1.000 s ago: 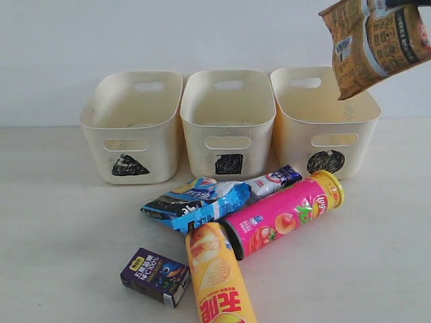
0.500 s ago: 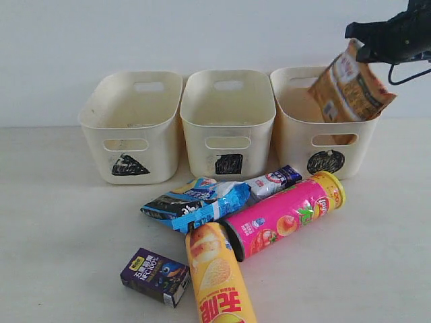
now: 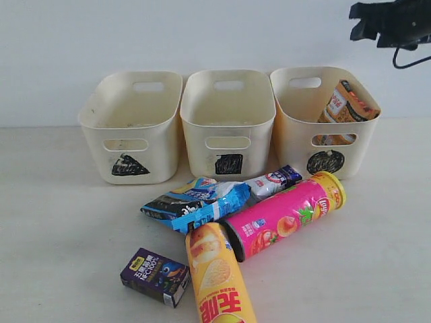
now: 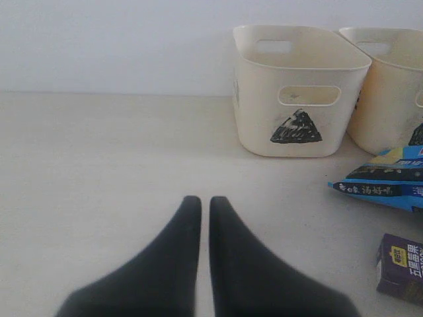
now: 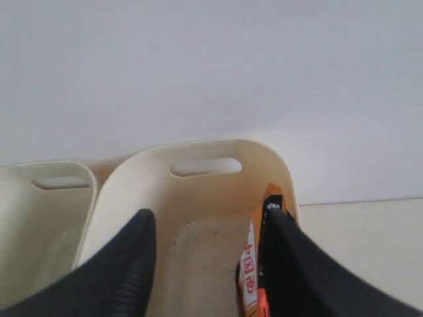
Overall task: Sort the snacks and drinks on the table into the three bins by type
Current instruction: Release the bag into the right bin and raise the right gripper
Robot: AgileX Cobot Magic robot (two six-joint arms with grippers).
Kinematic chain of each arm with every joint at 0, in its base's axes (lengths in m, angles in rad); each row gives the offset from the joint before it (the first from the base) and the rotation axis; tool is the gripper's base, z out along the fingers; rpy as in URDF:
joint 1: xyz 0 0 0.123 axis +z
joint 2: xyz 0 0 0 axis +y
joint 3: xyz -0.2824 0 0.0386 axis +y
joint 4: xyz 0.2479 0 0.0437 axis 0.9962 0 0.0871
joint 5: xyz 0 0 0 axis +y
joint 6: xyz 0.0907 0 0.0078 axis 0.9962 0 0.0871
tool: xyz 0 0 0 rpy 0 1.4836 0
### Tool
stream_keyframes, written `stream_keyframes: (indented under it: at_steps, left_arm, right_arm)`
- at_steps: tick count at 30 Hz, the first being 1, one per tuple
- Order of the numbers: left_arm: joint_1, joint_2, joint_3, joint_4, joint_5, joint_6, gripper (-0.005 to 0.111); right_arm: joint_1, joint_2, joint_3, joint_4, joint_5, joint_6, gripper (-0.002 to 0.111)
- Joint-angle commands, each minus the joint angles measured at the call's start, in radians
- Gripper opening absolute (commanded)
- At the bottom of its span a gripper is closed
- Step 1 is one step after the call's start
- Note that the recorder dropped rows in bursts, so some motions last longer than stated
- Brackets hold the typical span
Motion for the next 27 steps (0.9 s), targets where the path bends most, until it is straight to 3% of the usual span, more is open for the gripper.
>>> stream_keyframes:
  at_steps: [1,3,10,18,23,27]
  left_arm:
    - [-0.005,-0.002,0.004,0.001,-0.007,0.005,0.004]
    - [-0.005,-0.002,0.004,0.001,-0.007,0.005,0.004]
    - [-0.005,-0.002,0.004,0.001,-0.007,0.005,0.004]
    - [-0.005,-0.002,0.004,0.001,-0.007,0.005,0.004]
    - [-0.005,-0.002,0.004,0.001,-0.007,0.005,0.004]
    - [-0.005,-0.002,0.004,0.001,-0.007,0.005,0.004]
  right_arm:
    - [-0.003,-0.076,-0.007,-0.006,0.110,-0.015,0.014]
    - [-0.003,-0.093,-0.007,-0.028,0.197,-0.015,0.000]
    - [-0.003,-0.149,0.055,-0.044,0.394,-0.015,0.000]
    - [-0.001,-0.369,0.355,-0.043,0.246,-0.021,0.000]
    - [0.048,-0.511,0.543,-0.045,0.141,-0.042,0.000]
    - [0.112,-0.571,0.647,-0.050,0.155,-0.050,0.000]
